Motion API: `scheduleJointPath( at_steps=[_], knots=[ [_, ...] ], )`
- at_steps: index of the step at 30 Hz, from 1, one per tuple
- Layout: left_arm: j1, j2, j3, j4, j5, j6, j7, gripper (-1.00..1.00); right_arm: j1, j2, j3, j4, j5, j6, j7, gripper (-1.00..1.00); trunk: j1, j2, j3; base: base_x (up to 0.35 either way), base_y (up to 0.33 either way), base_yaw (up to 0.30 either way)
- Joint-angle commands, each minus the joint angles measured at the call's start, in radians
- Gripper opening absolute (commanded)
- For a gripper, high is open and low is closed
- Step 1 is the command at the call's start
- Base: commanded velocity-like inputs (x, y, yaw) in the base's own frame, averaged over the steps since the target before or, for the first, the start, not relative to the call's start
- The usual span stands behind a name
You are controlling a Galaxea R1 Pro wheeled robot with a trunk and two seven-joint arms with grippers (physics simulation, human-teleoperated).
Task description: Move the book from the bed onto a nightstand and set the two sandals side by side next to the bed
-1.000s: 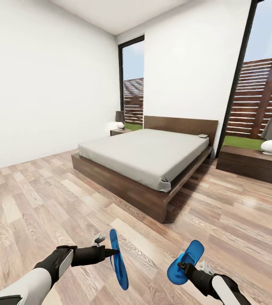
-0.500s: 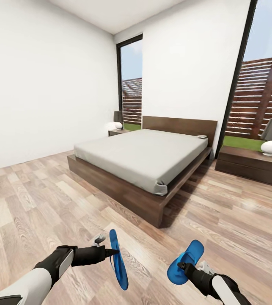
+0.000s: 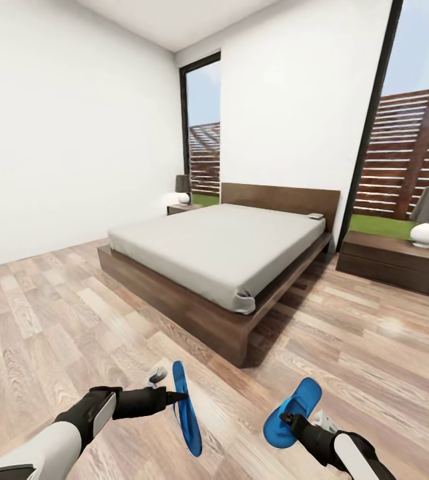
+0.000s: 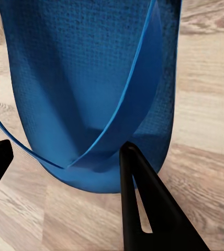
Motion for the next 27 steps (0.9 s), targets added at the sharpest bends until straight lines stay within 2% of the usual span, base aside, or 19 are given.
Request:
scheduleJointPath(
  at_steps=[1,27],
  knots=[
    [-0.001,0.0,0.006,0.0,0.002,0.01,-0.003,-1.0,0.0,-0.001,0.004,-0.002,-0.012,0.0,-0.01,-1.0,0.0,0.0,-0.001,0.157,-0.205,0.0],
    [0.0,0.0,0.006,0.001,0.002,0.01,-0.002,-1.0,0.0,-0.001,-0.005,-0.001,-0.01,-0.001,-0.011,-1.0,0.0,0.0,-0.001,0.164,-0.206,0.0]
  ],
)
